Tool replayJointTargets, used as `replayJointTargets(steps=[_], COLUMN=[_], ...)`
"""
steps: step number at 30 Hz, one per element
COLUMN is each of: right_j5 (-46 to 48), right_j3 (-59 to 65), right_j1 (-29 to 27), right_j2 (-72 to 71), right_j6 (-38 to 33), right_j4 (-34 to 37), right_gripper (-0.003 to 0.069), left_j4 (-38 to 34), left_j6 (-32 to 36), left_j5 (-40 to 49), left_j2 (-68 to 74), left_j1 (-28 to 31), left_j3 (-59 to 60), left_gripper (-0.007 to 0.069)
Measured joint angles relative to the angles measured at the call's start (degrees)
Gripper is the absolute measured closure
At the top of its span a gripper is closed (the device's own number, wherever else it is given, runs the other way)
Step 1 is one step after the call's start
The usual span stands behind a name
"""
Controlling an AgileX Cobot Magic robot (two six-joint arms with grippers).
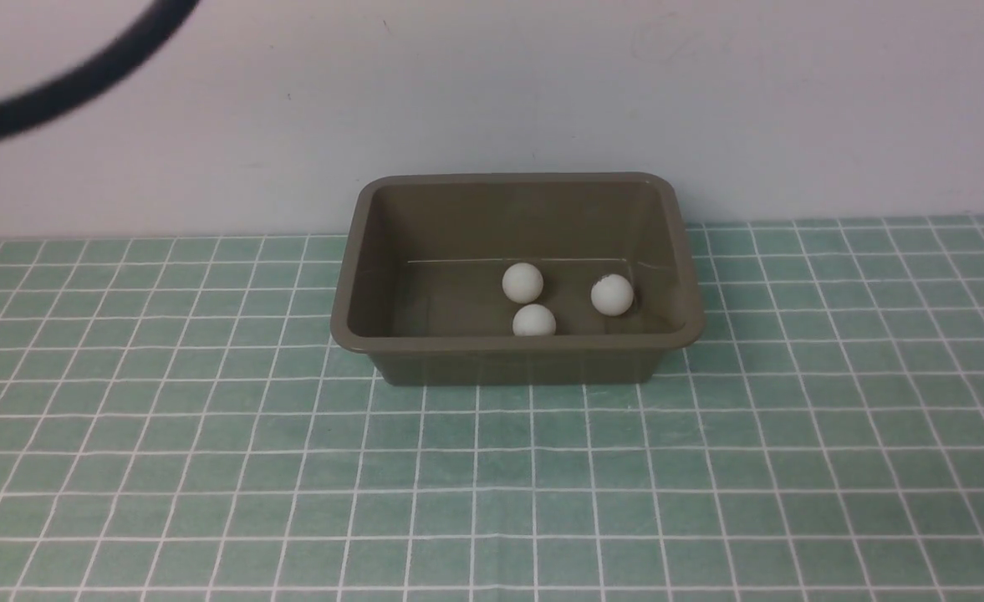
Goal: Put the table tennis balls in the box on the green coffee tablecloth.
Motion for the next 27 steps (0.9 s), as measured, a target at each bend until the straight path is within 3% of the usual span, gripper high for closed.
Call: replayJointTargets(steps=[6,11,17,27], right_j5=[0.00,0.00,0.00,0.00], right_j3=[0.00,0.00,0.00,0.00], right_j1=[0.00,0.00,0.00,0.00], right_j2=[0.00,0.00,0.00,0.00], right_j6=[0.44,0.49,0.49,0.49], right_j4=[0.00,0.00,0.00,0.00], right_gripper=[0.0676,0.0676,0.0676,0.0676], left_j4=[18.49,28.58,32.51,32.58], left_j6=[-9.96,-24.96,-34.81,-40.49], left_j5=[-14.95,-29.19,-36.34,-45.34], left_j2=[-17.82,-35.57,-50.37,-67.88], left_j1=[3.17,15.48,24.19,25.58], left_j3=[20.05,47.46,73.84,103.12], left_gripper=[0.0629,0.0629,0.0629,0.0629])
